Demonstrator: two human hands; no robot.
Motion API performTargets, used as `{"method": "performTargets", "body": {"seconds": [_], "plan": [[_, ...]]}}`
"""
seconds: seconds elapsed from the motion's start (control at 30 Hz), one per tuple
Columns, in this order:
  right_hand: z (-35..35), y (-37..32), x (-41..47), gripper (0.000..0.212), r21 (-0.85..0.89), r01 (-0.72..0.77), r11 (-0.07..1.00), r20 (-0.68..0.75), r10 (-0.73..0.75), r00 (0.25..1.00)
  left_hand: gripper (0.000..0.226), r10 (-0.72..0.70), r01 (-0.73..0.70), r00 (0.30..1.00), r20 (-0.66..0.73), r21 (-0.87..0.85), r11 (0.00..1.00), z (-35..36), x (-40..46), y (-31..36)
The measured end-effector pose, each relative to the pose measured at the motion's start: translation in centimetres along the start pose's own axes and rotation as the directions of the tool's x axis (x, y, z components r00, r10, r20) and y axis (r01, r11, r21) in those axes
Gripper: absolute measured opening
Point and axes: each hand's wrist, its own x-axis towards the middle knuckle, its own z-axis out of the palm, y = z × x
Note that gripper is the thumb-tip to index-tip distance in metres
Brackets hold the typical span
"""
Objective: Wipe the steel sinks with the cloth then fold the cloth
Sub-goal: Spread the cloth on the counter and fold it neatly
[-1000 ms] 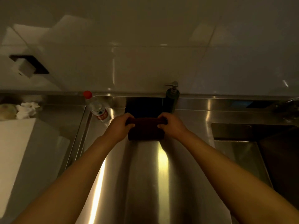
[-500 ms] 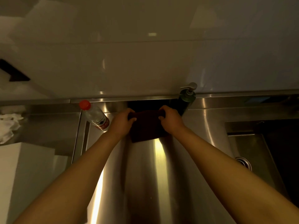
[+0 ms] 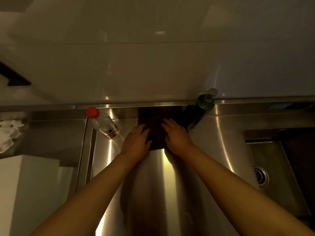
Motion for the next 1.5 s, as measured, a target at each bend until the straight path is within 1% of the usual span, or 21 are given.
{"method": "performTargets", "body": {"seconds": [0.07, 0.17, 0.33, 0.5, 0.6, 0.7, 0.8, 0.87, 0.93, 1.07, 1.17, 1.27, 1.37, 1.5], "plan": [[0.2, 0.6, 0.3, 0.064, 0.0, -0.012, 1.0, 0.003, 0.012, 1.0, 0.06, 0.011, -0.012, 1.0, 0.005, 0.019, 1.0, 0.5, 0.1, -0.4], [0.5, 0.8, 0.3, 0.064, 0.034, -0.047, 0.998, -0.037, 0.048, 0.998, 0.065, 0.016, -0.016, 1.0, 0.008, 0.043, 0.999, 0.8, 0.9, -0.8], [1.3, 0.3, -0.1, 0.064, 0.124, -0.093, 0.988, -0.086, 0.104, 0.991, 0.067, -0.001, 0.001, 1.0, 0.014, -0.033, 0.999, 0.4, 1.5, -1.3], [0.0, 0.9, -0.8, 0.064, 0.178, -0.052, 0.983, -0.019, 0.056, 0.998, 0.067, -0.026, 0.029, 0.999, 0.031, -0.091, 0.995, 0.0, 0.8, -1.0], [-0.5, 1.5, -2.8, 0.062, 0.214, -0.037, 0.976, -0.077, 0.055, 0.995, 0.066, -0.058, 0.059, 0.998, 0.019, -0.116, 0.992, -0.8, -0.2, -0.4], [-0.8, 1.8, -5.3, 0.062, 0.245, -0.03, 0.969, -0.124, 0.062, 0.99, 0.064, -0.063, 0.063, 0.998, 0.007, -0.107, 0.992, -2.1, -1.5, 0.2], [-1.5, 1.8, -7.3, 0.059, 0.294, -0.043, 0.955, -0.174, 0.098, 0.98, 0.062, -0.035, 0.033, 0.999, -0.018, -0.084, 0.996, -3.7, -2.6, 1.3], [-2.4, 1.8, -8.4, 0.058, 0.3, -0.041, 0.953, -0.196, 0.103, 0.975, 0.061, -0.01, 0.009, 0.999, -0.04, -0.032, 0.999, -4.7, -3.2, 2.4], [-3.8, 2.0, -9.6, 0.059, 0.265, -0.033, 0.964, -0.212, 0.092, 0.973, 0.061, 0.013, -0.01, 0.998, -0.066, 0.046, 0.999, -5.6, -3.9, 3.7], [-7.6, 3.2, -13.0, 0.061, 0.219, -0.023, 0.976, -0.286, 0.086, 0.954, 0.061, 0.062, -0.04, 0.99, -0.123, 0.174, 0.984, -6.6, -5.6, 7.6], [-10.7, 4.7, -16.8, 0.062, 0.207, -0.031, 0.978, -0.351, 0.103, 0.931, 0.062, 0.091, -0.057, 0.979, -0.182, 0.184, 0.981, -7.5, -6.8, 11.5], [-14.0, 7.1, -21.5, 0.068, 0.16, -0.056, 0.986, -0.432, 0.121, 0.894, 0.061, 0.162, -0.103, 0.952, -0.261, 0.227, 0.969, -8.9, -7.7, 16.4], [-17.6, 10.2, -27.3, 0.067, 0.114, -0.084, 0.99, -0.534, 0.133, 0.835, 0.063, 0.245, -0.175, 0.922, -0.299, 0.242, 0.954, -10.5, -8.3, 22.9], [-23.5, 14.7, -36.8, 0.065, 0.101, -0.128, 0.987, -0.677, 0.163, 0.717, 0.072, 0.335, -0.273, 0.883, -0.329, 0.221, 0.936, -12.3, -9.1, 33.6]]}}
